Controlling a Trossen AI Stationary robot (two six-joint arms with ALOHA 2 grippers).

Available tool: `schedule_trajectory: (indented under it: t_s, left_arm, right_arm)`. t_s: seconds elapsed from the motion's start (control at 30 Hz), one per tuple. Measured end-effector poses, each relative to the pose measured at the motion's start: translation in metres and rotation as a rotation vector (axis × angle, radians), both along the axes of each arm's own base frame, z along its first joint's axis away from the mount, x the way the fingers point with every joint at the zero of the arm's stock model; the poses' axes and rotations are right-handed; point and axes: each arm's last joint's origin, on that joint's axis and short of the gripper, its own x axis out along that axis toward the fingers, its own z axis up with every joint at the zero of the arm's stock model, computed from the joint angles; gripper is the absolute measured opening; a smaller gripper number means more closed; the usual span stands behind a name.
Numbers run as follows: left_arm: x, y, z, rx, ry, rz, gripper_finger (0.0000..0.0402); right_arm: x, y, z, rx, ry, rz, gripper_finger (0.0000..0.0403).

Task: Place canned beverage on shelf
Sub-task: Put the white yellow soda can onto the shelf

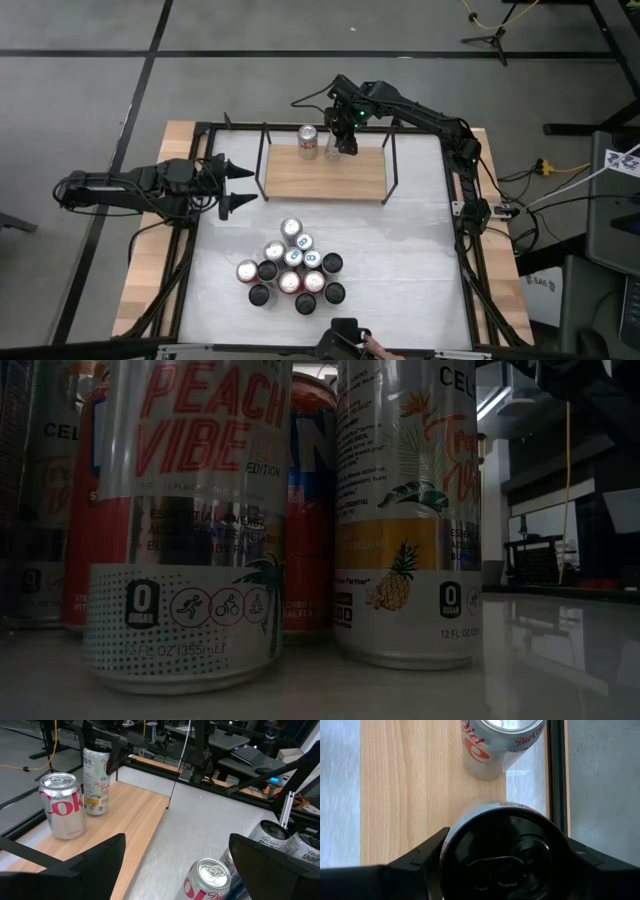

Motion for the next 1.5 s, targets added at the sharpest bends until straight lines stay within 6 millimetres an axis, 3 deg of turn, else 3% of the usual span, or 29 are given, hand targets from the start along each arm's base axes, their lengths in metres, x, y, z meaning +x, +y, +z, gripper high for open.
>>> schedule_trajectory:
  t_s: [0.97, 1.3, 1.5]
  left_arm:
    - [0.0000, 0.0000, 0.0000, 0.000, 0.000, 0.000, 0.0349]
    - [0.0000, 0.0000, 0.0000, 0.000, 0.000, 0.000, 0.0349]
    - [0.0000, 0.0000, 0.0000, 0.000, 0.000, 0.000, 0.0349]
  right_arm:
    - [0.0017, -0.0010, 0.0009, -0.011, -0.019, 0.000, 0.0263]
    - [0.0012, -0.0007, 0.0030, -0.014, -0.027, 0.000, 0.0344]
    - [0.0011, -0.0006, 0.0031, -0.013, -0.026, 0.000, 0.0362]
